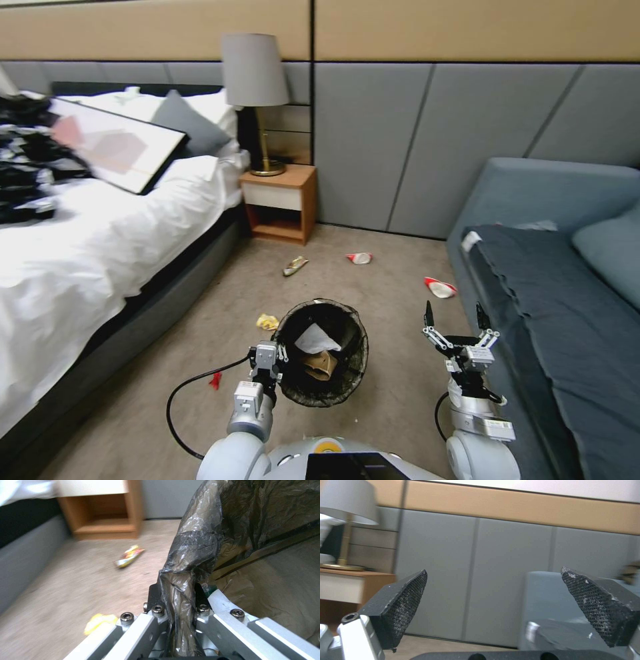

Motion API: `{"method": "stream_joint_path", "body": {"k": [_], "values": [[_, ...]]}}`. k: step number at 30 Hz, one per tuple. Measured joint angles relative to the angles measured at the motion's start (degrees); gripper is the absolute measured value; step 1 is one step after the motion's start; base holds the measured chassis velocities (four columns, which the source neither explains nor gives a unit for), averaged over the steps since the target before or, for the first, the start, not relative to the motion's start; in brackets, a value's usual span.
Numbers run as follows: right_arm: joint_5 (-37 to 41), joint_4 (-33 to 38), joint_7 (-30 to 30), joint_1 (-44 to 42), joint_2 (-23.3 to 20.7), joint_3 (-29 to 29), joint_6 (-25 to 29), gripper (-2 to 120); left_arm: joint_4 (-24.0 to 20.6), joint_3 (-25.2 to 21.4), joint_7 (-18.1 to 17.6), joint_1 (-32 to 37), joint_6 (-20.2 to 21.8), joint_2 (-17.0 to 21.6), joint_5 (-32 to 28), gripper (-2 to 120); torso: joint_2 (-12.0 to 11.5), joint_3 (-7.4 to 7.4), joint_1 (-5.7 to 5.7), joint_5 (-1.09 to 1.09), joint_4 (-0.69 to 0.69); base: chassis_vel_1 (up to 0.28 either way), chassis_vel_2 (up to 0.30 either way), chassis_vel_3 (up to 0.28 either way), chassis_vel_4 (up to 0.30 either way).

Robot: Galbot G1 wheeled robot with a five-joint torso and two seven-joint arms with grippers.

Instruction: Pick up the trash bin, then pick up the garbage from the floor and place it into the trash bin.

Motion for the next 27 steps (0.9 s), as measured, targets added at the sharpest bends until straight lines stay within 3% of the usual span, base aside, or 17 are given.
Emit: {"method": "stream_joint_path", "body": {"k": [6,27], "values": [[0.2,-0.4,0.0,0.4,0.1,0.0,0.4,100,0.0,0.3,-0.5,-0.2,-0.2,-0.1,-1.2,0,0.0,0.00,0.00,0.00,-0.02,-0.091,-0.103,-0.118,-0.097],[0.9,-1.0,-1.8,0.8,0.3,0.0,1.3,100,0.0,0.3,-0.5,-0.2,-0.2,-0.2,-0.9,0,0.0,0.00,0.00,0.00,0.01,-0.003,-0.007,-0.002,-0.004]]}}
